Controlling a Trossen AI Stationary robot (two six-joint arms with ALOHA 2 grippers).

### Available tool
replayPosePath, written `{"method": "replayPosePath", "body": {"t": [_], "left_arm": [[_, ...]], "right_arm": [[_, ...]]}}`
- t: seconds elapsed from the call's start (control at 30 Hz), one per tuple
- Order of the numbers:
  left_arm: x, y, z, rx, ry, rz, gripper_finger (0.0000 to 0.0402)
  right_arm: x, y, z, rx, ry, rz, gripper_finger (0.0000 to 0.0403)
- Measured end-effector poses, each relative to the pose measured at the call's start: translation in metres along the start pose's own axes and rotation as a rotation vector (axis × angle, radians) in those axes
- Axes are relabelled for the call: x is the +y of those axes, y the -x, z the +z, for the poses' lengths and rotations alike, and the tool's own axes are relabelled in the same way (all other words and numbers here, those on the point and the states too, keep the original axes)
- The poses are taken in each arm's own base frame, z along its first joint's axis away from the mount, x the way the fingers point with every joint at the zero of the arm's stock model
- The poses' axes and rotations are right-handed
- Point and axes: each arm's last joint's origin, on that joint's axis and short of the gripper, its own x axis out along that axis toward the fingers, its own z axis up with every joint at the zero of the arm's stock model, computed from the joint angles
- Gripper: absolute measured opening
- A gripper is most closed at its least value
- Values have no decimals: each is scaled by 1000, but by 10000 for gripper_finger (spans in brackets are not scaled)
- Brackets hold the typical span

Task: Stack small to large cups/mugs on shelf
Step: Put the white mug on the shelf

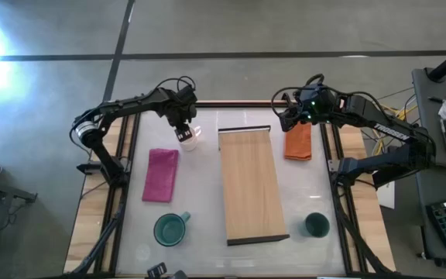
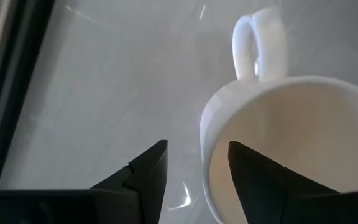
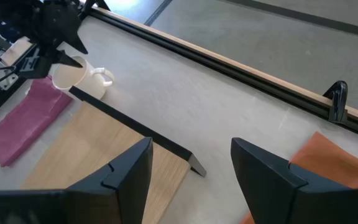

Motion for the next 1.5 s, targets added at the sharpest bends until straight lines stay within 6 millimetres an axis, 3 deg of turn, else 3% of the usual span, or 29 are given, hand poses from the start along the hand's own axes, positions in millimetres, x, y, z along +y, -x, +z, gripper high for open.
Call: {"method": "replayPosePath", "body": {"t": [0.2, 0.3, 0.47, 0.67, 0.77, 1.03, 1.17, 1.3, 1.5], "left_arm": [[0, -15, 3, 36, -53, -6, 144], [1, -15, 4, 37, -75, -7, 114], [1, -15, 6, 21, -78, -1, 20], [-3, -5, 3, 21, -100, -17, 2], [-10, 24, 5, 3, -94, -41, 1], [-50, 154, 16, -294, -228, -39, 1], [-79, 205, 28, -474, -327, -51, 0], [-102, 228, 52, -580, -420, -28, 0], [-119, 219, 98, -600, -472, -11, 0]], "right_arm": [[0, 0, 0, 0, 0, -1, 211], [0, 0, 0, 0, 1, -1, 211], [0, 0, 0, 0, 0, -1, 211], [0, 0, 0, 3, 1, -3, 211], [-1, 0, -1, 13, 10, -8, 211], [-3, 2, -4, 39, 43, -20, 211], [-5, 3, -7, 66, 70, -31, 211], [-7, 4, -9, 93, 77, -44, 211], [-11, 15, -13, 92, 49, -43, 211]]}}
